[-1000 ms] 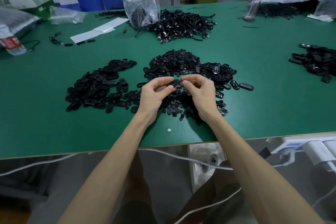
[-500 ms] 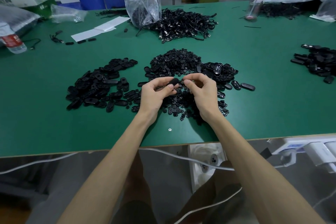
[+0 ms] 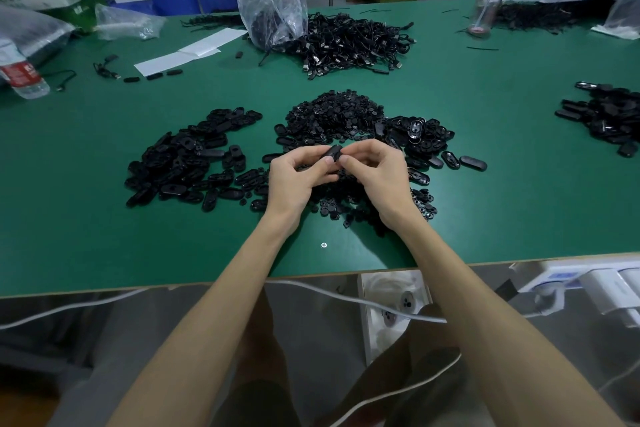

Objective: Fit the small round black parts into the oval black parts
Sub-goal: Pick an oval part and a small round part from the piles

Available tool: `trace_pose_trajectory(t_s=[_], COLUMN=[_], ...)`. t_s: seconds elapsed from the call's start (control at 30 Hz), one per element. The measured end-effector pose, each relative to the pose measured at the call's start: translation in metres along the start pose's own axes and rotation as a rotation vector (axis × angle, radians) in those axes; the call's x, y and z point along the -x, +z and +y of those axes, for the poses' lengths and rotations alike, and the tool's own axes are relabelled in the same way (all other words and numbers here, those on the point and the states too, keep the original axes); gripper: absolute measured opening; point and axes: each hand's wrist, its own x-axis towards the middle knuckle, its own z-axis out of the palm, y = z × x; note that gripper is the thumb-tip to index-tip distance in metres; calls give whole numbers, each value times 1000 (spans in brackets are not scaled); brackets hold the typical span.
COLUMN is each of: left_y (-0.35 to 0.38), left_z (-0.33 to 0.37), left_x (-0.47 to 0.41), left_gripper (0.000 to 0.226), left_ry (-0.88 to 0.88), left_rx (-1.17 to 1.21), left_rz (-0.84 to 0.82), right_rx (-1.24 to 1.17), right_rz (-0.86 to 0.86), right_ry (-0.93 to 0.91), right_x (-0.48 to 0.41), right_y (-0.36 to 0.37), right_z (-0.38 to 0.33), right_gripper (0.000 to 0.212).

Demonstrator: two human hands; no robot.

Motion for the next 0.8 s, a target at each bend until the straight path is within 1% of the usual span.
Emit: trace_pose_trajectory(t_s=[0.27,0.5,0.8], left_y=[0,1,2], left_z=[-2,-2,0], left_x=[0,0,1], left_gripper=[20,24,23], left_ry=[21,40,51], left_rx=[-29,-75,-93], left_rz=[18,-5,-34], right_rx=[-18,20,6], right_rz=[-2,0,0], right_ry=[24,24,21], right_x=[-1,-1,-1], right_y=[0,0,0], right_z=[2,2,4], right_gripper=[7,4,3])
